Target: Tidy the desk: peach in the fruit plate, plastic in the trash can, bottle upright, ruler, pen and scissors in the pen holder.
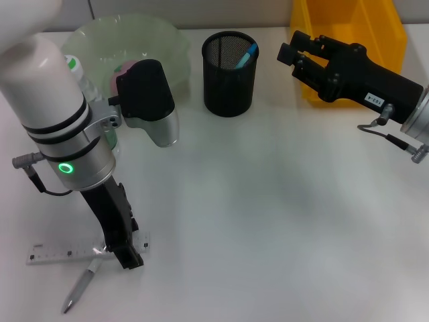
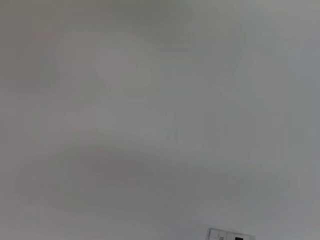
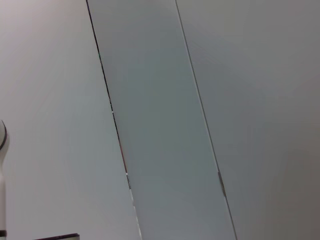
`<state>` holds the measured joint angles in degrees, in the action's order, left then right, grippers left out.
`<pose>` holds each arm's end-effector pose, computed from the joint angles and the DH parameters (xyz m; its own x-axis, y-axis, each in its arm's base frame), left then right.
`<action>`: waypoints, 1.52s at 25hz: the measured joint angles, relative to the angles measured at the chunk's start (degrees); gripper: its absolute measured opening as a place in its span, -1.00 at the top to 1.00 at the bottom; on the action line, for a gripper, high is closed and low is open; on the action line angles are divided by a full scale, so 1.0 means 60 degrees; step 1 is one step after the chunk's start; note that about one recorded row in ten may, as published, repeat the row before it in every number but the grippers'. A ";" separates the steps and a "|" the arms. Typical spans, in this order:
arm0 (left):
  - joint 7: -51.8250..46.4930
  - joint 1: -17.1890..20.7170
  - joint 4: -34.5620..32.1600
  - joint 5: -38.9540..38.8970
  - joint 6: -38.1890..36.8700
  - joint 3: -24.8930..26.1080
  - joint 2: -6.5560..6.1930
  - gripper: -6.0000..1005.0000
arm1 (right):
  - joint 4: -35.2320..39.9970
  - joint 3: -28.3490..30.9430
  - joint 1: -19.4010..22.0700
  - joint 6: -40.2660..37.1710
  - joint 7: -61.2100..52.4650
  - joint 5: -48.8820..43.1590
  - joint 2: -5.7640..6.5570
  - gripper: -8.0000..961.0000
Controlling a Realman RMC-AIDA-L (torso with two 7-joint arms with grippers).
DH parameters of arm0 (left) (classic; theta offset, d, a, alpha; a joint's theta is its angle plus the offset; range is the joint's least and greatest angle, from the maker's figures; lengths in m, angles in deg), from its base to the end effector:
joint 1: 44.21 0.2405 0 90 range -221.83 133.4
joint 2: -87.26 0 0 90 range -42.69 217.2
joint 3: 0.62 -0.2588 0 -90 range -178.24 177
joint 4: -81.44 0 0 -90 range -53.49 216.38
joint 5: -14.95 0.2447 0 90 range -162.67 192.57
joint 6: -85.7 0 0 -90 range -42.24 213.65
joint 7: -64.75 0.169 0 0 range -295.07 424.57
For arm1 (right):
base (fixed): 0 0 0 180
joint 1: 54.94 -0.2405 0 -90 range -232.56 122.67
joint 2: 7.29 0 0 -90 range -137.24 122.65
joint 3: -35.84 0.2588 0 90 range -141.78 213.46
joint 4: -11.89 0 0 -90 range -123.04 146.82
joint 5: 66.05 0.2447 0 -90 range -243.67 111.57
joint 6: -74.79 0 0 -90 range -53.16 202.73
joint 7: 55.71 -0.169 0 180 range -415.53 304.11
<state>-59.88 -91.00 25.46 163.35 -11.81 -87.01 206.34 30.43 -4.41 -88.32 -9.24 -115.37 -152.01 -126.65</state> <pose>-0.1930 0.3661 -0.0741 0.7488 0.2517 -0.6132 0.3041 -0.9524 -0.0195 0.2478 0.3897 -0.0379 0.5694 -0.1279 -0.8121 -0.5308 -0.8115 -0.2444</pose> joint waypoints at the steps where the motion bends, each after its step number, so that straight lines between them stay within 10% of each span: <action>1: 0.0011 0.0001 0.0002 -0.0003 0.0012 -0.0005 0.0000 -0.30 | 0.0000 0.0001 0.0000 0.0000 -0.0001 0.0000 0.0000 0.20; 6: 0.0065 -0.0011 0.0128 -0.0009 0.0028 -0.0237 0.0000 -0.30 | 0.0000 0.0000 0.0012 0.0000 -0.0004 0.0001 0.0000 0.20; 11: 0.0067 -0.0056 0.0229 -0.0011 0.0053 -0.0335 0.0009 0.18 | 0.0000 -0.0001 0.0012 -0.0015 -0.0004 0.0130 0.0000 0.20; 21: 0.0040 -0.0117 0.0145 0.0038 0.0038 -0.0342 0.0015 0.22 | 0.0001 -0.0001 0.0011 -0.0100 -0.0004 0.0228 0.0000 0.21; 38: 0.0218 -0.0523 -0.2552 -0.1654 -0.1088 0.3184 -0.0077 0.22 | 0.0107 0.0410 0.1406 -0.0676 -0.0001 0.1538 0.0043 0.21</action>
<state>-58.58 -94.14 10.15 153.43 -18.34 -67.91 205.88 31.08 -1.95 -79.88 -13.30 -115.37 -142.78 -126.39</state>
